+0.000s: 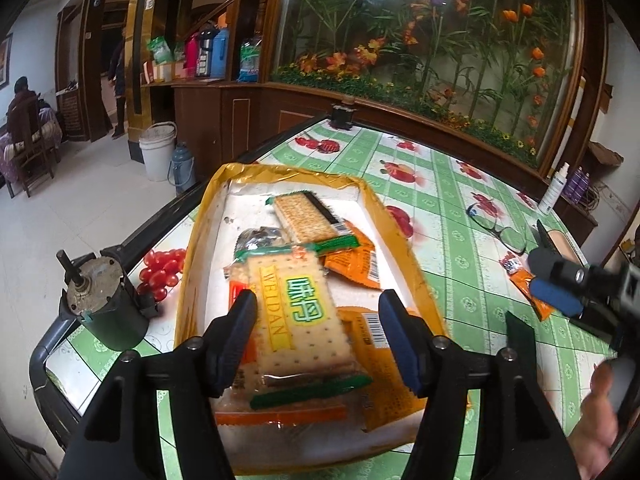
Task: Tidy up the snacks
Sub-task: 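Grasp the dark green packet with the left gripper while the right moves to the orange sausage packet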
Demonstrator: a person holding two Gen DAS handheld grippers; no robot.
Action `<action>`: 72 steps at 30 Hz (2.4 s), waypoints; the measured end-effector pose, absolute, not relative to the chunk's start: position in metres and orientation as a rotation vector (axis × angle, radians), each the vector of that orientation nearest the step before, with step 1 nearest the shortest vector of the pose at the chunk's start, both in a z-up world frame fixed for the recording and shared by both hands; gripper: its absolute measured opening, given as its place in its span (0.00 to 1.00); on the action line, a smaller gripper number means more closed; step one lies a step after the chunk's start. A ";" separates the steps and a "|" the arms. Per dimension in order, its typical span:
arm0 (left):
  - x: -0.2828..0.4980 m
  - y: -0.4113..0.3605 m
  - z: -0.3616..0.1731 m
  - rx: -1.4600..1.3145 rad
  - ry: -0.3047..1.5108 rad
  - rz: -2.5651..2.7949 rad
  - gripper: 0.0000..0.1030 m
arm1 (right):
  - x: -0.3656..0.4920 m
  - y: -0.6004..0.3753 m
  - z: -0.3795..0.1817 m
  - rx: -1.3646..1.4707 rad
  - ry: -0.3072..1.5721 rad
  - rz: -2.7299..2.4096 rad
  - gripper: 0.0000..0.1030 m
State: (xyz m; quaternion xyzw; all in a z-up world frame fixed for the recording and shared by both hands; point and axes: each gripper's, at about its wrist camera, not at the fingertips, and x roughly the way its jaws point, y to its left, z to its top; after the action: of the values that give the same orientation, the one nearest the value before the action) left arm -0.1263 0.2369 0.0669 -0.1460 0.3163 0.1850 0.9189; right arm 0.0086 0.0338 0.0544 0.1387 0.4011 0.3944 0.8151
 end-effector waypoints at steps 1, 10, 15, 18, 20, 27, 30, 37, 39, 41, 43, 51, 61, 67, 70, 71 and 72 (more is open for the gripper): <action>-0.127 0.235 0.068 -0.297 0.649 0.377 0.61 | 0.015 0.023 0.056 0.321 0.856 0.827 0.73; -0.122 0.217 0.072 -0.305 0.664 0.297 0.61 | 0.054 -0.060 0.058 0.406 0.824 0.663 0.72; -0.108 0.179 0.078 -0.260 0.682 0.198 0.61 | 0.071 -0.104 0.057 0.454 0.822 0.572 0.72; -0.091 0.144 0.073 -0.224 0.728 0.102 0.61 | 0.073 -0.120 0.060 0.449 0.814 0.535 0.72; -0.077 0.121 0.065 -0.197 0.773 0.044 0.61 | 0.075 -0.130 0.062 0.459 0.811 0.520 0.72; -0.032 0.053 0.030 -0.085 0.903 -0.039 0.61 | 0.080 -0.142 0.056 0.507 0.839 0.507 0.72; -0.016 0.042 0.016 -0.053 0.939 -0.030 0.61 | 0.081 -0.139 0.054 0.501 0.850 0.510 0.72; -0.013 0.040 0.008 -0.001 0.917 -0.011 0.42 | 0.082 -0.133 0.051 0.457 0.857 0.499 0.72; -0.016 0.046 0.007 -0.009 0.905 0.000 0.42 | 0.086 -0.128 0.047 0.431 0.875 0.494 0.72; -0.020 0.050 0.006 -0.013 0.890 0.010 0.42 | 0.093 -0.118 0.038 0.387 0.915 0.496 0.72; -0.021 0.053 0.007 -0.027 0.888 0.009 0.42 | 0.100 -0.106 0.029 0.346 0.948 0.519 0.72; -0.022 0.056 0.008 -0.028 0.887 0.012 0.42 | 0.125 -0.075 0.008 0.116 0.949 0.523 0.72; -0.021 0.055 0.007 -0.023 0.888 0.015 0.42 | 0.105 -0.042 -0.004 -0.155 0.943 0.468 0.64; -0.021 0.054 0.008 -0.021 0.886 0.011 0.42 | 0.100 -0.049 0.003 -0.094 0.956 0.481 0.48; -0.021 0.053 0.008 -0.021 0.887 0.014 0.42 | 0.098 -0.050 0.008 -0.055 0.978 0.506 0.21; -0.022 0.053 0.008 -0.018 0.887 0.017 0.42 | 0.098 -0.049 0.007 -0.060 0.989 0.505 0.21; -0.021 0.052 0.008 -0.016 0.888 0.019 0.42 | 0.097 -0.049 0.006 -0.063 0.989 0.508 0.21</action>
State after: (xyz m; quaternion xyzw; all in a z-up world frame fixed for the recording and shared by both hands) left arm -0.0215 0.0525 0.0080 -0.0075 0.4297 0.0090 0.9029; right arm 0.0966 -0.0487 0.0061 -0.0298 0.4694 0.2408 0.8490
